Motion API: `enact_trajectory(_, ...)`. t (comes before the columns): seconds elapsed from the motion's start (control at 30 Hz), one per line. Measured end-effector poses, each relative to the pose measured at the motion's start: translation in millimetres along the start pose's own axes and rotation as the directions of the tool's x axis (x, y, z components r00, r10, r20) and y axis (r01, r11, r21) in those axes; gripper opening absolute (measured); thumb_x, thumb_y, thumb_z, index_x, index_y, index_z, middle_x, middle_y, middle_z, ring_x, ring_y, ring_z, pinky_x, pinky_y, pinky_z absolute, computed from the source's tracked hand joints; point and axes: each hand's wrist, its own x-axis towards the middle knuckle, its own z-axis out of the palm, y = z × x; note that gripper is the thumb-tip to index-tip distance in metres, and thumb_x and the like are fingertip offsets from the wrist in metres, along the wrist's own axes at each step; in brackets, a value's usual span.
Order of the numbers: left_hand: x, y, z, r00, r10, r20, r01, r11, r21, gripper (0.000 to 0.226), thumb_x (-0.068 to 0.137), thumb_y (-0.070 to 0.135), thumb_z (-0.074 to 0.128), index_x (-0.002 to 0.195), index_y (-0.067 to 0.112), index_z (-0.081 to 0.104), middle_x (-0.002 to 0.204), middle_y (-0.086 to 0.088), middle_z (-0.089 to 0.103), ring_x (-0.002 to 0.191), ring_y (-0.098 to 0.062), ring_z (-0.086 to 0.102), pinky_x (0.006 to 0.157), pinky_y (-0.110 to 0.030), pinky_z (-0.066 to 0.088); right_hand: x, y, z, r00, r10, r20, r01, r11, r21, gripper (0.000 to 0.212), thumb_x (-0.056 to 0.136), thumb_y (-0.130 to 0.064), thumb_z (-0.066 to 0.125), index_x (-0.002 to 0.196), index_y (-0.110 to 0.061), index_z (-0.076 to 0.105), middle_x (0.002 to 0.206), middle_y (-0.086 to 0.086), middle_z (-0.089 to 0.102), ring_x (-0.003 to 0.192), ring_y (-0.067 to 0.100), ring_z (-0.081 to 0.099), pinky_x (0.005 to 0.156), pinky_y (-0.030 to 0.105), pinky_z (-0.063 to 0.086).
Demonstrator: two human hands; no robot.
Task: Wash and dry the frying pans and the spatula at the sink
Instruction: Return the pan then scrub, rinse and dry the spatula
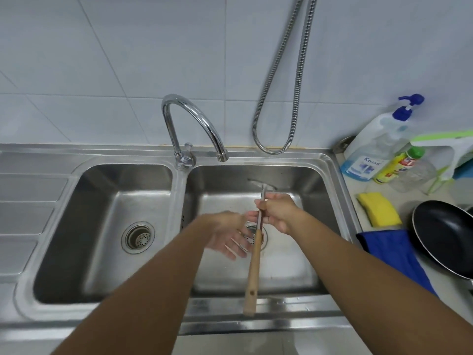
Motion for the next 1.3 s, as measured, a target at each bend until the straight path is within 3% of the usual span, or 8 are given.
enact_trajectory(0.2,14.2,-9.4,70.7,0.995,0.019,-0.094,-0.028,0.996,-0.090,0.032,0.108,0.041,0.042,0.116,0.012,0.053,0.088,-0.005,0.059,0.063,-0.018,0.055,0.060,-0.034,0.055,-3.3,5.1,-40.2,0.994,-0.048,-0.095,0.037,0.993,-0.116,0.067,0.087,0.002,0.076,0.141,-0.002,0.037,0.120,0.025,0.062,0.074,0.033,0.070,0.064,0.042,0.061)
enact_trajectory(0.37,26.0,-4.5,89.3,0.953,0.058,-0.297,-0.112,0.979,-0.170,0.026,0.106,0.016,0.033,0.083,0.015,0.046,0.064,-0.002,0.045,0.041,-0.008,0.029,0.036,-0.014,0.024,-12.2,10.8,-87.5,0.992,-0.114,-0.054,0.081,0.907,-0.413,0.026,0.096,-0.017,0.070,0.118,-0.006,0.064,0.101,0.013,0.070,0.089,0.024,0.065,0.089,0.040,0.057)
enact_trajectory(0.6,25.1,19.5,107.3,0.956,-0.060,-0.288,0.026,0.993,-0.119,0.028,0.101,0.010,0.030,0.092,0.007,0.056,0.060,-0.002,0.053,0.036,-0.007,0.041,0.035,-0.018,0.037,-15.1,32.5,-182.6,0.875,-0.465,-0.134,0.121,0.477,-0.870,0.023,0.091,-0.010,0.058,0.109,-0.008,0.073,0.115,0.013,0.068,0.111,0.031,0.063,0.093,0.030,0.047)
enact_trajectory(0.77,23.6,32.4,127.1,0.951,-0.042,-0.307,0.005,0.993,-0.120,0.027,0.104,0.010,0.030,0.094,0.004,0.055,0.060,-0.003,0.056,0.036,-0.007,0.041,0.036,-0.018,0.039,-39.9,65.8,-227.2,0.687,-0.666,-0.291,-0.192,0.219,-0.957,0.039,0.081,-0.030,0.071,0.113,-0.010,0.060,0.117,0.021,0.054,0.108,0.040,0.052,0.095,0.047,0.042)
enact_trajectory(0.87,23.9,33.2,138.0,0.952,-0.043,-0.302,0.001,0.990,-0.140,0.022,0.104,0.010,0.033,0.097,0.005,0.054,0.066,-0.005,0.056,0.038,-0.009,0.044,0.037,-0.018,0.042,-52.6,109.6,-240.3,0.751,-0.469,-0.465,-0.390,0.253,-0.885,0.080,0.093,-0.063,0.047,0.158,-0.024,0.024,0.163,0.025,0.019,0.144,0.052,0.022,0.116,0.066,0.017)
enact_trajectory(0.97,27.4,27.4,143.6,0.953,-0.016,-0.302,-0.028,0.990,-0.140,0.012,0.103,0.010,0.041,0.098,0.009,0.051,0.066,-0.004,0.054,0.040,-0.011,0.041,0.037,-0.019,0.039,-50.8,141.3,-249.6,0.800,-0.455,-0.392,-0.305,0.256,-0.918,0.074,0.101,-0.064,0.024,0.158,-0.038,-0.017,0.170,0.004,-0.013,0.153,0.048,-0.003,0.119,0.066,0.007)
enact_trajectory(1.13,33.5,18.1,151.1,0.952,0.023,-0.305,-0.072,0.986,-0.150,0.008,0.102,0.013,0.043,0.096,0.011,0.049,0.066,-0.004,0.046,0.041,-0.011,0.033,0.035,-0.018,0.028,-68.1,132.8,-236.0,0.762,-0.564,-0.319,-0.121,0.360,-0.925,0.075,0.100,-0.015,0.055,0.162,-0.026,0.014,0.167,0.008,0.023,0.150,0.040,0.026,0.119,0.049,0.030)
enact_trajectory(1.3,27.2,18.4,163.1,0.920,0.110,-0.376,-0.152,0.985,-0.084,0.025,0.105,0.020,0.034,0.106,0.009,0.056,0.067,-0.004,0.045,0.040,-0.010,0.032,0.036,-0.019,0.027,-64.6,82.9,-220.4,0.502,-0.793,-0.346,0.330,0.545,-0.771,0.063,0.084,0.010,0.059,0.142,-0.014,0.057,0.140,0.010,0.060,0.119,0.037,0.061,0.094,0.044,0.049)
